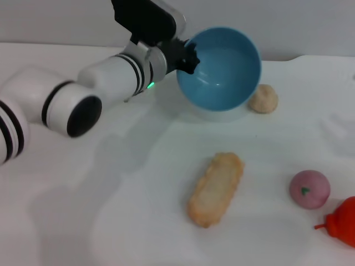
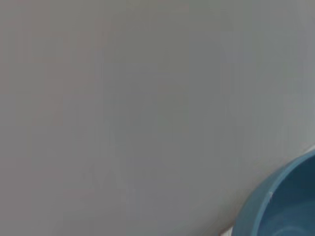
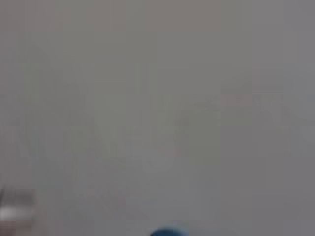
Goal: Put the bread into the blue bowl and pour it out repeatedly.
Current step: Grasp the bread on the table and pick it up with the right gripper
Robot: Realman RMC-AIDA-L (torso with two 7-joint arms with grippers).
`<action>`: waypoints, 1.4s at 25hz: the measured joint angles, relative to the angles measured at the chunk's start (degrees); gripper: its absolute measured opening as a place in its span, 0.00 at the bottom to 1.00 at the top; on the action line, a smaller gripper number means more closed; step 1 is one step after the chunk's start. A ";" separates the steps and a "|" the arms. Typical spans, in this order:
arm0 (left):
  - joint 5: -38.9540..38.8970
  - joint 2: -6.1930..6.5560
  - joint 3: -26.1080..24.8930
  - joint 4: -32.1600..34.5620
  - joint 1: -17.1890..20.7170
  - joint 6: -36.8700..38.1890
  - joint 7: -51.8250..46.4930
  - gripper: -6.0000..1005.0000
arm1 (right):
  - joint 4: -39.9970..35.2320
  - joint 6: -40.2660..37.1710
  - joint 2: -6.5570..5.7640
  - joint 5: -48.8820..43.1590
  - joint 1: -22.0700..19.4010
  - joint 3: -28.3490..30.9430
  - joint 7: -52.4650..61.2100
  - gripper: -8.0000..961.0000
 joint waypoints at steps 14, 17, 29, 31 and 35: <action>-0.05 0.54 -20.40 9.76 -1.24 -37.20 -0.41 0.00 | -12.04 -7.15 -0.33 -34.24 14.65 -3.33 10.96 0.55; -0.72 0.53 -28.42 9.87 -0.43 -42.64 -0.49 0.00 | -15.45 -10.81 -0.34 -41.37 17.55 -4.95 12.97 0.54; -3.34 0.83 -35.84 10.49 0.98 -49.27 -0.05 0.00 | -26.88 -14.13 0.02 -69.44 23.37 -23.00 26.22 0.53; -3.97 0.80 -35.68 10.93 1.06 -49.24 -0.02 0.00 | -27.08 -13.98 0.02 -72.59 24.41 -26.78 26.90 0.53; -5.65 0.66 -35.26 13.01 1.98 -49.23 0.03 0.00 | -26.86 -12.98 -0.14 -75.27 26.55 -32.60 26.93 0.52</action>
